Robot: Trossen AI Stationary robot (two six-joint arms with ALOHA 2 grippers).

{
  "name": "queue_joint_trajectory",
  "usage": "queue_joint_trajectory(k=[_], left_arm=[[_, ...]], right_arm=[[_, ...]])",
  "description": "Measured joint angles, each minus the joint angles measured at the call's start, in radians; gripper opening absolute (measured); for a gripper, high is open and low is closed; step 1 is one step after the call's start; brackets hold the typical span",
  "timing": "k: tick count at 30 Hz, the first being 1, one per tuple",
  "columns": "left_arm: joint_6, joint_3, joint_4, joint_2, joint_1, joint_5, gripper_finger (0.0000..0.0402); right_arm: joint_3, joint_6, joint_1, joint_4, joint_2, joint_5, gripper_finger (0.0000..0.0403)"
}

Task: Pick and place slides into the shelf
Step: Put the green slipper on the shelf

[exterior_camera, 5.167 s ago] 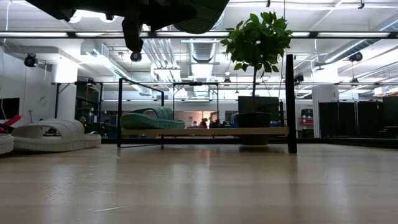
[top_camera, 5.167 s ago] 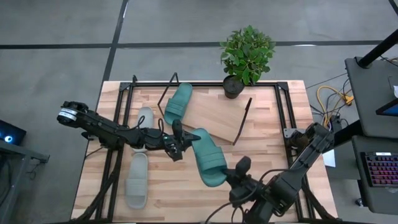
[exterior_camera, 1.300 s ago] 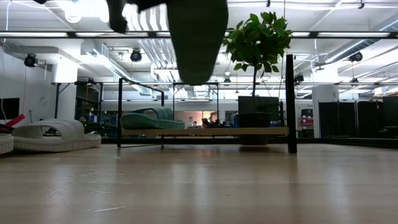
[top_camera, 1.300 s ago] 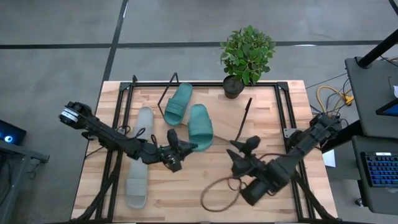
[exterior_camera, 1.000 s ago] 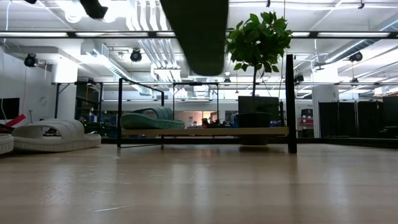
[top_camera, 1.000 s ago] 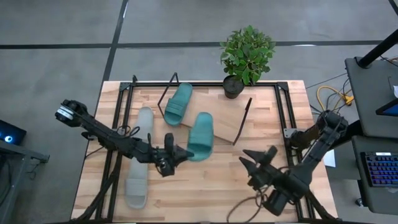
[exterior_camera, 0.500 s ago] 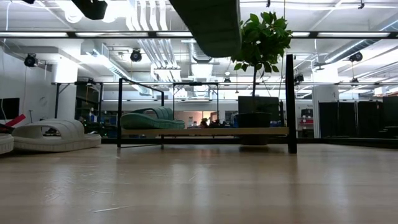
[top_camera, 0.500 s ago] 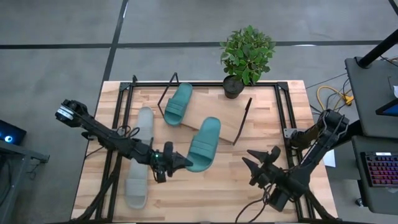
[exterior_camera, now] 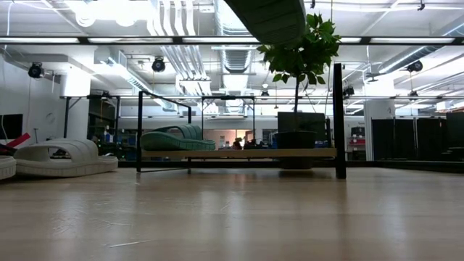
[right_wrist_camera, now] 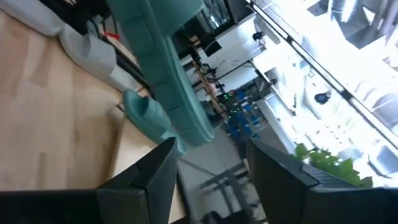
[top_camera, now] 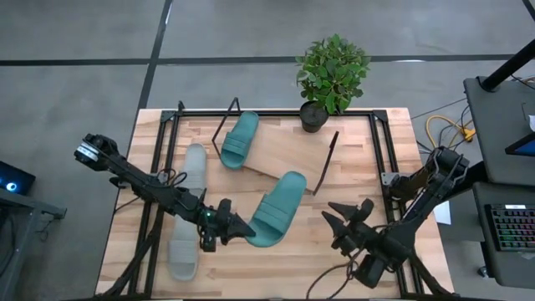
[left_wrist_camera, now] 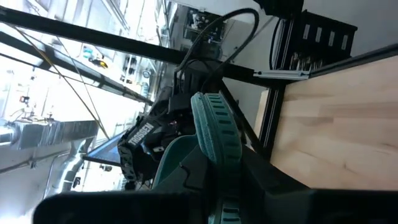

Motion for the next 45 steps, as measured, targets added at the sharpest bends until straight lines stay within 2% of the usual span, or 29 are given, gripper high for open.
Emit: queue_joint_trajectory(k=[2,4,6,12,16,25,42,45], left_arm=[[-0.001,0.002,0.000,0.000,0.000,0.008,0.0024],[-0.001,0.003,0.008,0.000,0.001,0.009,0.0024],[0.001,0.004,0.022,0.000,0.001,0.011,0.0024],[-0.003,0.005,0.026,0.000,0.001,0.014,0.0024],[-0.003,0.005,0.023,0.000,0.000,0.013,0.0024],[-0.004,0.005,0.023,0.000,0.001,0.006,0.0024],[-0.030,0.005,0.033,0.000,0.007,-0.019,0.0024],[-0.030,0.005,0.043,0.000,0.007,-0.019,0.0024]], right_arm=[[0.010,-0.043,-0.015,0.010,0.000,-0.054,0.0185],[0.017,-0.095,-0.037,0.032,0.000,-0.160,0.0185],[0.017,-0.189,-0.061,0.114,0.000,-0.220,0.0185],[0.003,-0.667,-0.121,0.430,0.000,-0.274,0.0185],[0.003,-0.815,-0.157,0.525,0.000,-0.275,0.0185],[0.004,-0.843,-0.236,0.535,-0.001,-0.269,0.0185],[0.004,-0.876,-0.247,0.561,-0.033,-0.269,0.0185],[0.005,-0.876,-0.262,0.568,-0.035,-0.337,0.0185]])
